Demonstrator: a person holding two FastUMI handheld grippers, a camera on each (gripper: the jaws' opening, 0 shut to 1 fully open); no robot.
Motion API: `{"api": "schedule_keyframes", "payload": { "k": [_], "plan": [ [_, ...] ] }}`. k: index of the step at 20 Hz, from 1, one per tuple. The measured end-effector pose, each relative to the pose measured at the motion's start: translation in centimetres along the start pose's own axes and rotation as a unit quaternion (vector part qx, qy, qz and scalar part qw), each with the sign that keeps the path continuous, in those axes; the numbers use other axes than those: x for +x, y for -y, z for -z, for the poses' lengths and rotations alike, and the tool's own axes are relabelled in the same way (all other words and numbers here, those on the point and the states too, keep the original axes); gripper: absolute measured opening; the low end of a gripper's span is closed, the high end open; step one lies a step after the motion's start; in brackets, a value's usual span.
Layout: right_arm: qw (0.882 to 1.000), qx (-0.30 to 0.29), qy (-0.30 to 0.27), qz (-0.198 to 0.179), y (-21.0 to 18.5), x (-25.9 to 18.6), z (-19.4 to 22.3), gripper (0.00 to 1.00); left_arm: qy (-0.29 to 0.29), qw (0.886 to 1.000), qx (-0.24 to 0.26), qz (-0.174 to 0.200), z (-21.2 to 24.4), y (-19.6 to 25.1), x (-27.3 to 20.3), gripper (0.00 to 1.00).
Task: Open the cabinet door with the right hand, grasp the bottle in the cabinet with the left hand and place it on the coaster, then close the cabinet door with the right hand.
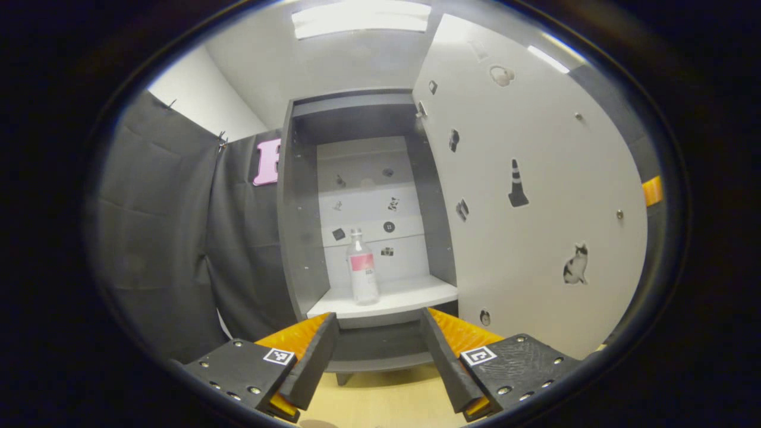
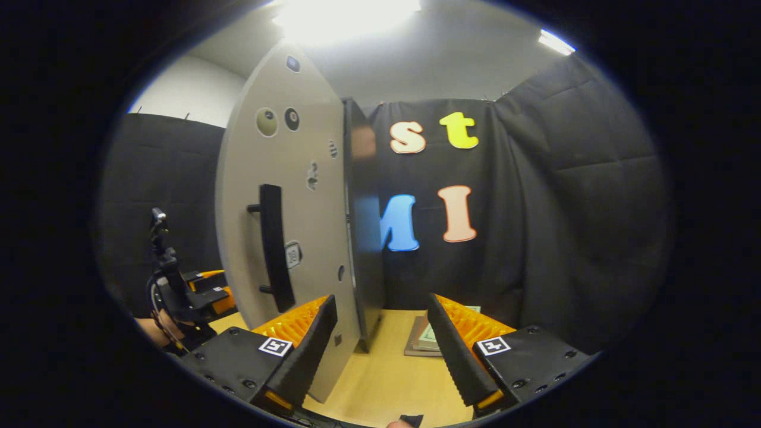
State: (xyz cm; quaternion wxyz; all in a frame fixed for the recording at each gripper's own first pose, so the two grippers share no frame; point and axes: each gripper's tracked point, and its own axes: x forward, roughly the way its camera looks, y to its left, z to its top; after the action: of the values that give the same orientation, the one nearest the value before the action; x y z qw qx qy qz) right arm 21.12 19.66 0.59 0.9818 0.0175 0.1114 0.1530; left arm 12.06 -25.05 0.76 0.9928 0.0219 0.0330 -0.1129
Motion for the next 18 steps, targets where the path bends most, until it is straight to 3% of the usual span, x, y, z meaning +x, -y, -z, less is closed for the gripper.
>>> {"api": "schedule_keyframes", "payload": {
  "k": [5, 6, 10, 18],
  "plan": [
    [0.997, 0.043, -0.016, 0.064, 1.9, 0.1, 0.8, 0.92, 0.013, 1.0, -0.022, 0.001, -2.5, -1.9, 4.3, 0.84],
    [0.996, 0.048, -0.016, 0.078, 2.1, 0.2, 0.7, 0.96, 0.019, 1.0, -0.025, 0.002, -3.2, -2.4, 5.3, 0.83],
    [0.991, 0.036, -0.015, 0.131, 4.3, 0.3, 0.7, 0.96, 0.03, 0.999, -0.02, 0.002, -4.0, -4.4, 10.5, 0.83],
    [0.979, 0.025, -0.027, 0.2, 6.4, 0.5, 1.5, 0.96, 0.0, 0.998, -0.048, 0.039, 0.4, -4.1, 19.3, 0.86]
  ]
}}
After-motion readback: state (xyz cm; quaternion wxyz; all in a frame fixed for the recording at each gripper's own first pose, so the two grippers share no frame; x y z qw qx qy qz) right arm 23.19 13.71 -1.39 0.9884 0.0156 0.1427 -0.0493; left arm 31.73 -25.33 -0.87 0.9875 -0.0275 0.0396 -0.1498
